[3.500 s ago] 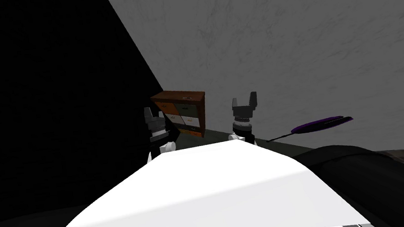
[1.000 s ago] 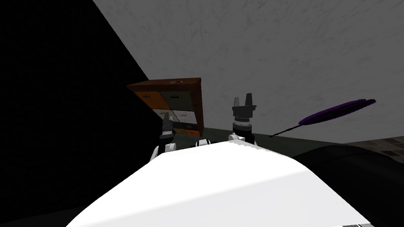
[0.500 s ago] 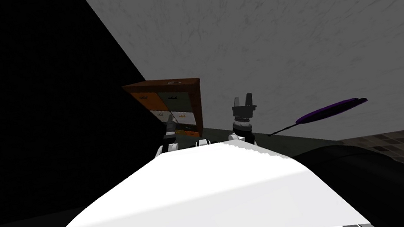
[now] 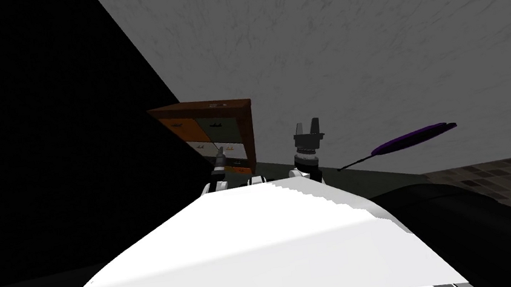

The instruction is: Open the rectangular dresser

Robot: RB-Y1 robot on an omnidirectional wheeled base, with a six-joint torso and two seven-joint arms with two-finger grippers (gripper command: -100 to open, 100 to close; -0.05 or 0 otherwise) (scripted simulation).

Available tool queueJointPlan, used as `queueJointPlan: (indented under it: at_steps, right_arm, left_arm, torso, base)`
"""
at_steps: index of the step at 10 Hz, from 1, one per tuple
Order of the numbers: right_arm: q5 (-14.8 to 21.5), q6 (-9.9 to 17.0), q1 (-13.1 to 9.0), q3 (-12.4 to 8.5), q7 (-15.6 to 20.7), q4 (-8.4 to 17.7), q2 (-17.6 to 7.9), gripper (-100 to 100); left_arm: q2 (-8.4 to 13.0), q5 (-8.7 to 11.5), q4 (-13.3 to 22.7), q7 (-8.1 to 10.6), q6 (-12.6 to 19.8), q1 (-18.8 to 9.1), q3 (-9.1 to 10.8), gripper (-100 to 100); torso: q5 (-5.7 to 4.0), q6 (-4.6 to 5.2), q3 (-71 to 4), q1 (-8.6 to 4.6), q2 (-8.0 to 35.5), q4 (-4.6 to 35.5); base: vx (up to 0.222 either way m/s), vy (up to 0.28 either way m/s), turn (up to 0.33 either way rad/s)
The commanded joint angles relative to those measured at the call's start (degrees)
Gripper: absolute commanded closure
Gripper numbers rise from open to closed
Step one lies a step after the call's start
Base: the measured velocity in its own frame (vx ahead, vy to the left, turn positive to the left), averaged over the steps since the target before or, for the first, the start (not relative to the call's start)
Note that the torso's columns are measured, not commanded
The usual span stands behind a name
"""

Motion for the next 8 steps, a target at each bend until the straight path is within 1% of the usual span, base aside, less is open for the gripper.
queueJointPlan:
  at_steps: [1, 8]
  right_arm:
    - [0.0, 0.0, 0.0, 0.0, 0.0, 0.0, 0.0, 0]
    - [0.0, 0.0, 0.0, 0.0, 0.0, 0.0, 0.0, 0]
  left_arm:
    - [0.01, -0.41, 2.86, -0.18, 0.07, -0.66, -0.42, -100]
    - [-1.91, -1.6, 10.66, -0.91, 0.33, -2.86, -1.61, -100]
  torso:
    - [0.0, 0.0, 0.01, 0.0, 0.01, 0.0]
    - [0.0, 0.0, -0.01, 0.0, -0.01, 0.0]
  base:
    - [0.019, 0.002, -0.04]
    - [0.025, 0.001, -0.043]
